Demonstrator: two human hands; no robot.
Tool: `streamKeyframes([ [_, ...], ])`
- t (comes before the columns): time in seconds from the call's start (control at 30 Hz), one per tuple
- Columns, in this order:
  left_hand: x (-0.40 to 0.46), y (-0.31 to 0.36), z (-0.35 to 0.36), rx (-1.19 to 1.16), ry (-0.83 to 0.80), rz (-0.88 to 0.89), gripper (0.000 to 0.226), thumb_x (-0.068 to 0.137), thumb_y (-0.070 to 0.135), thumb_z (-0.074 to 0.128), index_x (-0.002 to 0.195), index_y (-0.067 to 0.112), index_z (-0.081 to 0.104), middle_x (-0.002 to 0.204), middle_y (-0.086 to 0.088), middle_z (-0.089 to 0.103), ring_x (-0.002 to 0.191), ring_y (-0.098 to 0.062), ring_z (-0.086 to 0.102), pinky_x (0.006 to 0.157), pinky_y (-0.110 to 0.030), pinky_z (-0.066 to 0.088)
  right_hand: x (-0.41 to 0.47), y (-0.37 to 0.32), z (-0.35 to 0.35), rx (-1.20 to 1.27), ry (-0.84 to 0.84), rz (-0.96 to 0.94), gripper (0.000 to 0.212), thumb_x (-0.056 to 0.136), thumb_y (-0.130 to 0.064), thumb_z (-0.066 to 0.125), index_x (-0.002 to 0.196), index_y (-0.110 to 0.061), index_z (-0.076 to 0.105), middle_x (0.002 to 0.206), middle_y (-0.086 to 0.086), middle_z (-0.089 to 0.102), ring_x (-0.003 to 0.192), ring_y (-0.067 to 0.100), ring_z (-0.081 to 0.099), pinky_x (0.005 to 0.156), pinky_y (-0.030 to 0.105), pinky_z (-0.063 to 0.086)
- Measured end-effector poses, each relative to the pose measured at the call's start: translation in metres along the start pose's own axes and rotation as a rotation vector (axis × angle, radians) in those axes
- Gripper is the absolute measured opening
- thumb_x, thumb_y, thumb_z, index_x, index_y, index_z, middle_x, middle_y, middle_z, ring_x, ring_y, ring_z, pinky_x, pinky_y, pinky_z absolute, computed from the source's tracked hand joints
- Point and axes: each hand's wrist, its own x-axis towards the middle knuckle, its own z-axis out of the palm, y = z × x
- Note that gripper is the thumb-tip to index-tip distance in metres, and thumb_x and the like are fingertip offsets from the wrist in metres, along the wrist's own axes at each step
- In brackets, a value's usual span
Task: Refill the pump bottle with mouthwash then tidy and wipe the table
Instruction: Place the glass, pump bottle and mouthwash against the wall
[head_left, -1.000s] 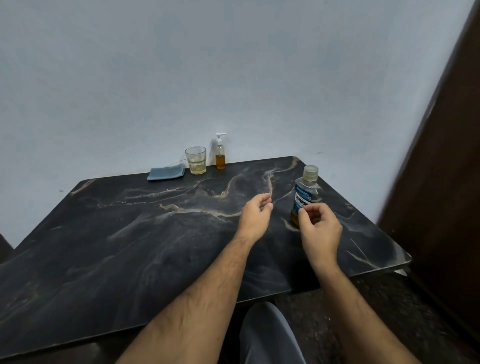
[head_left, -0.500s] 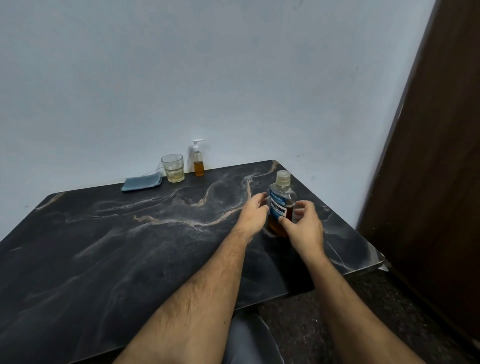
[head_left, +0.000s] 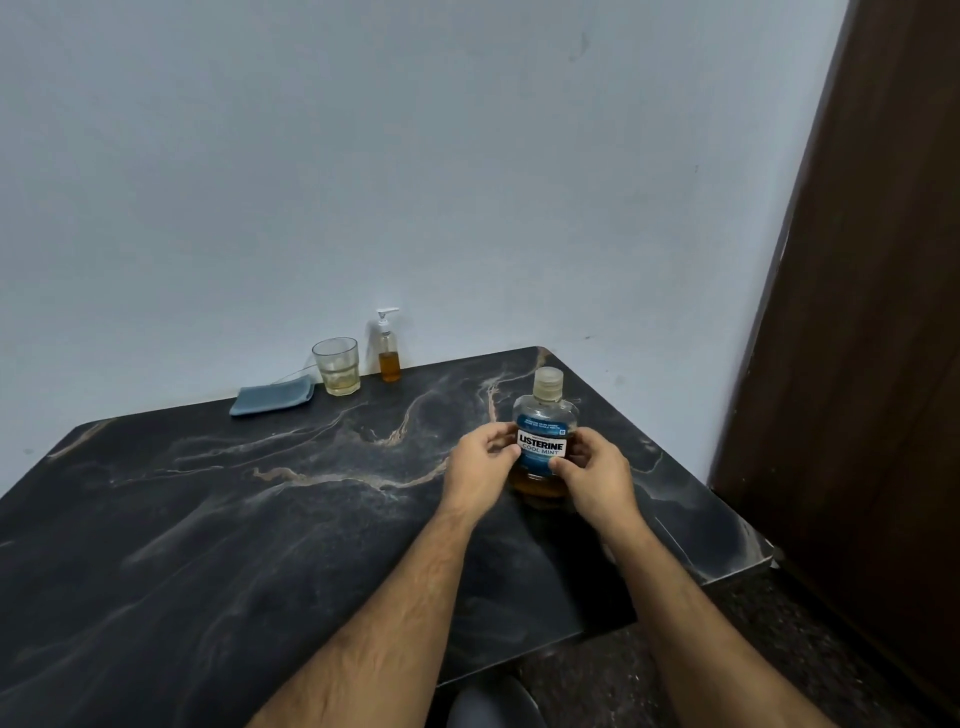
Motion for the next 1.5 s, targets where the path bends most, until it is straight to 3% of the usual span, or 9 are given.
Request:
streamKeyframes([
  [0.1,0.004,0.001,-0.017,0.023,0.048,0.016,0.035,0.09,0.008,0.066,0.124,0.017,0.066,0.112,0.006,0.073,0.1,0.0,0.065,0.095,-0.025,0.052,0.013,-0.006,0.014,0.002,-0.019,-0.025,0.033,0.082,-0.002,0.073,0.099,-0.026,0.057,0.099,-0.009,0.07,0.094,0.004,0.067,0.093,0.033,0.055],
  [0.2,0.013,0.003,-0.035,0.003,0.087,0.011,0.035,0.092,0.009,0.064,0.126,0.018,0.064,0.117,0.005,0.071,0.105,-0.004,0.065,0.097,-0.03,0.053,0.027,-0.017,0.031,0.009,-0.058,-0.022,0.031,0.084,-0.003,0.072,0.102,-0.024,0.058,0.104,-0.005,0.07,0.098,0.008,0.067,0.093,0.034,0.055],
  [0.33,0.028,0.005,-0.06,0.025,0.115,-0.02,0.037,0.096,0.009,0.059,0.131,0.018,0.061,0.12,0.008,0.067,0.109,-0.006,0.061,0.078,-0.014,0.052,0.047,-0.031,0.059,0.006,-0.078,-0.046,0.029,0.085,-0.003,0.07,0.108,-0.019,0.06,0.103,-0.004,0.069,0.097,0.009,0.066,0.092,0.034,0.056],
  [0.43,0.049,0.001,-0.074,0.058,0.142,-0.037,0.038,0.096,0.011,0.058,0.134,0.019,0.059,0.129,0.004,0.065,0.12,-0.011,0.059,0.102,-0.032,0.05,0.069,-0.038,0.081,-0.013,-0.089,-0.047,0.031,0.086,-0.003,0.07,0.112,-0.018,0.062,0.106,-0.004,0.069,0.098,0.01,0.065,0.093,0.034,0.055],
  [0.53,0.078,-0.007,-0.083,0.078,0.152,-0.07,0.039,0.1,0.011,0.051,0.137,0.022,0.056,0.138,0.004,0.06,0.128,-0.012,0.053,0.111,-0.039,0.043,0.1,-0.041,0.106,-0.01,-0.104,-0.034,0.036,0.087,-0.004,0.068,0.12,-0.017,0.062,0.113,-0.002,0.069,0.104,0.011,0.064,0.097,0.035,0.054],
  [0.7,0.145,-0.024,-0.094,0.074,0.119,-0.089,0.042,0.101,0.01,0.047,0.141,0.021,0.053,0.14,0.004,0.058,0.131,-0.013,0.051,0.112,-0.041,0.042,0.161,-0.038,0.142,0.006,-0.11,-0.039,0.036,0.09,-0.002,0.065,0.123,-0.015,0.061,0.11,-0.006,0.065,0.102,0.009,0.062,0.092,0.028,0.053],
  [0.93,0.232,-0.053,-0.096,0.031,0.079,-0.1,0.044,0.103,0.007,0.042,0.144,0.019,0.048,0.145,0.002,0.053,0.135,-0.016,0.046,0.115,-0.036,0.037,0.247,-0.014,0.19,-0.039,-0.096,-0.019,0.037,0.09,-0.002,0.065,0.125,-0.012,0.06,0.12,0.002,0.068,0.109,0.015,0.063,0.099,0.036,0.052],
  [1.13,0.294,-0.089,-0.099,-0.026,0.08,-0.073,0.044,0.102,0.007,0.04,0.141,0.024,0.051,0.143,0.0,0.054,0.132,-0.015,0.048,0.114,-0.039,0.038,0.305,0.001,0.227,-0.115,-0.107,-0.105,0.032,0.085,0.0,0.067,0.115,-0.011,0.065,0.111,0.003,0.07,0.096,0.016,0.064,0.092,0.031,0.053],
  [1.5,0.316,-0.101,-0.09,-0.073,0.079,-0.033,0.054,0.096,-0.002,0.04,0.141,0.024,0.052,0.134,0.001,0.063,0.124,-0.012,0.057,0.111,-0.037,0.043,0.333,0.013,0.235,-0.145,-0.104,-0.107,0.038,0.088,-0.006,0.069,0.124,-0.013,0.062,0.115,0.002,0.069,0.101,0.015,0.064,0.094,0.031,0.052],
])
